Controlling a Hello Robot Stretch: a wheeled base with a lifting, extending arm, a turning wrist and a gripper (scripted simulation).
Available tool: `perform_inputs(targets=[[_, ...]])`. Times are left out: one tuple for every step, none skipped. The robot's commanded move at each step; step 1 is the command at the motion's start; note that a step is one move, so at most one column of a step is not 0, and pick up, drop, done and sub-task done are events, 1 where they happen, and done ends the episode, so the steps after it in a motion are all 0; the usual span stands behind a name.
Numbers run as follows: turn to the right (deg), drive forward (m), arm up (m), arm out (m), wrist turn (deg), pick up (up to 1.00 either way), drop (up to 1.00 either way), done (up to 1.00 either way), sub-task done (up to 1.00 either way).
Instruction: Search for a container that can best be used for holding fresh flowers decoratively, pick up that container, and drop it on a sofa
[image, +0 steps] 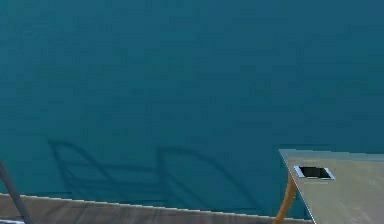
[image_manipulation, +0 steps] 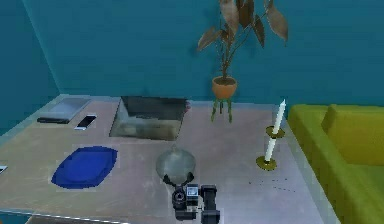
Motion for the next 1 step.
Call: perform_inputs(targets=[[0.0, 0.0, 0.0, 0.0, 0.0, 1.0, 0.0, 0.0, 0.0]])
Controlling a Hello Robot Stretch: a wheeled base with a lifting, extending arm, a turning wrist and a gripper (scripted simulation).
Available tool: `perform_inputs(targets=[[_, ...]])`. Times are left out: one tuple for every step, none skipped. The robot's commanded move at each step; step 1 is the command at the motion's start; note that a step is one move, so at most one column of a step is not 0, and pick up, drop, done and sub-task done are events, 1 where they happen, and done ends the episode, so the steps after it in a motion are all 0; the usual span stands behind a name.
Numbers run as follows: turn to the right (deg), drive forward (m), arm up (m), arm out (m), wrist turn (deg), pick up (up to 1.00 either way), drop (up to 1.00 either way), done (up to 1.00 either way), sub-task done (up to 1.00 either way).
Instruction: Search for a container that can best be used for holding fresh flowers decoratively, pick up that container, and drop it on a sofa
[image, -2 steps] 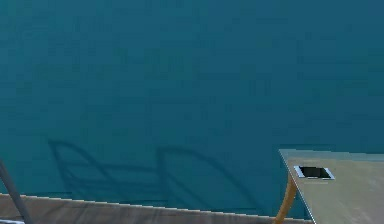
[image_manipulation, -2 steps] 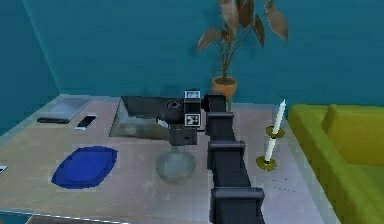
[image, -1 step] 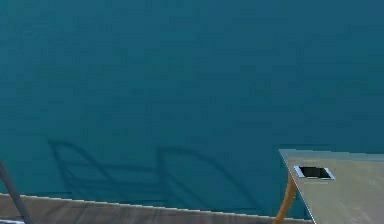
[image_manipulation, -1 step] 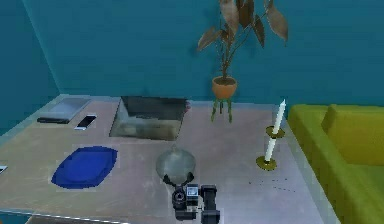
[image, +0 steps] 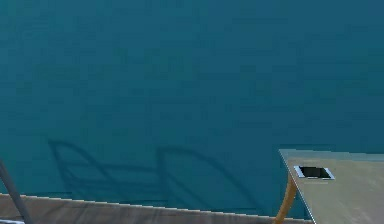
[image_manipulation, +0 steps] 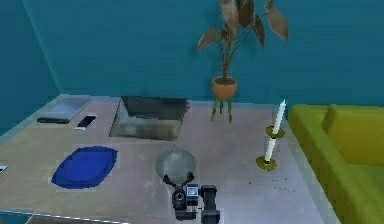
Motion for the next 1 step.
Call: perform_inputs(targets=[[0.0, 0.0, 0.1, 0.0, 0.0, 0.0, 0.0, 0.0, 0.0]])
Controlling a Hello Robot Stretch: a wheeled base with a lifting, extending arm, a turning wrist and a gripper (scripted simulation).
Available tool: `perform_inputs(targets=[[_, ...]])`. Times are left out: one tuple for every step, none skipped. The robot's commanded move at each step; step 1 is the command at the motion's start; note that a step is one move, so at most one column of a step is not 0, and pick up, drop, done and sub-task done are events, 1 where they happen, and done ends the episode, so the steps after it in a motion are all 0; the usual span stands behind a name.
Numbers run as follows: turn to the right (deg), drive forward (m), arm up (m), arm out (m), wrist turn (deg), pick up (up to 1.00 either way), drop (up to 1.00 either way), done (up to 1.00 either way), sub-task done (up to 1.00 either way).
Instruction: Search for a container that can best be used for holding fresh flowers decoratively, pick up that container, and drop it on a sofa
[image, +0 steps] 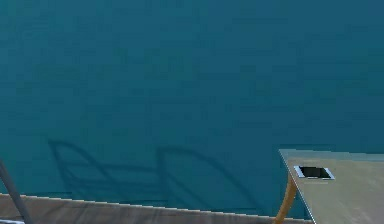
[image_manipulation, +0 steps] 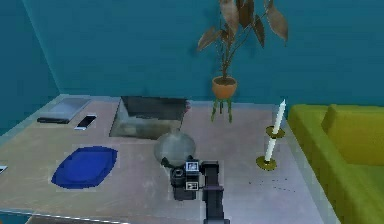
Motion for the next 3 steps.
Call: perform_inputs(targets=[[0.0, 0.0, 0.26, 0.0, 0.0, 0.0, 0.0, 0.0, 0.0], [0.0, 0.0, 0.0, 0.0, -45.0, 0.0, 0.0, 0.0, 0.0], [0.0, 0.0, 0.0, 0.0, -45.0, 0.0, 0.0, 0.0, 0.0]])
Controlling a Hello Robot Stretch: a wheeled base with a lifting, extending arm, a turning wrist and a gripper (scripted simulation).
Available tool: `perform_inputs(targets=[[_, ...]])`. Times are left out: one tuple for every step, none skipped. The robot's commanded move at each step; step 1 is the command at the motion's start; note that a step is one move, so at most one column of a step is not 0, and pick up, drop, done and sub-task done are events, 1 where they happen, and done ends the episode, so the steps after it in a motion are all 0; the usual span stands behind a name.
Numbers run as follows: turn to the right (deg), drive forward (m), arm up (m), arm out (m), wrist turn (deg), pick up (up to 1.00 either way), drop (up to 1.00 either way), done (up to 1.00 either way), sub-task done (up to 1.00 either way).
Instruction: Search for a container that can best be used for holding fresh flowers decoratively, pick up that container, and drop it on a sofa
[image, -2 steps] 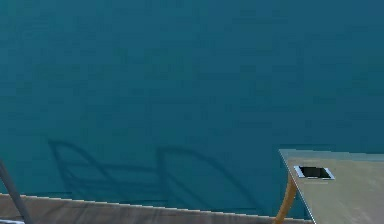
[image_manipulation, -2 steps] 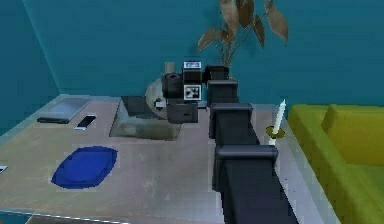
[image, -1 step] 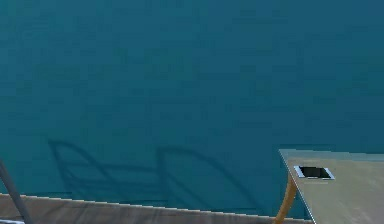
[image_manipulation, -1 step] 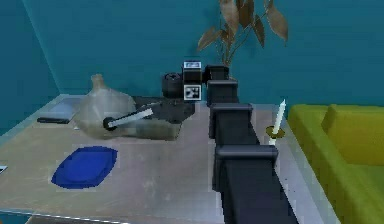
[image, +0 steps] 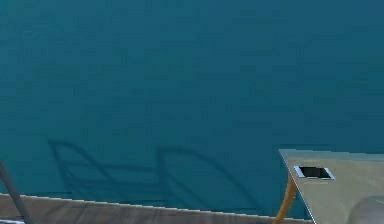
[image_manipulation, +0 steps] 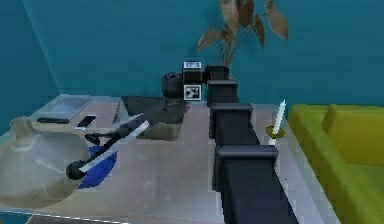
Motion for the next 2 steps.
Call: perform_inputs(targets=[[0.0, 0.0, 0.0, 0.0, -33.0, 0.0, 0.0, 0.0, 0.0], [0.0, 0.0, 0.0, -0.24, 0.0, 0.0, 0.0, 0.0, 0.0]])
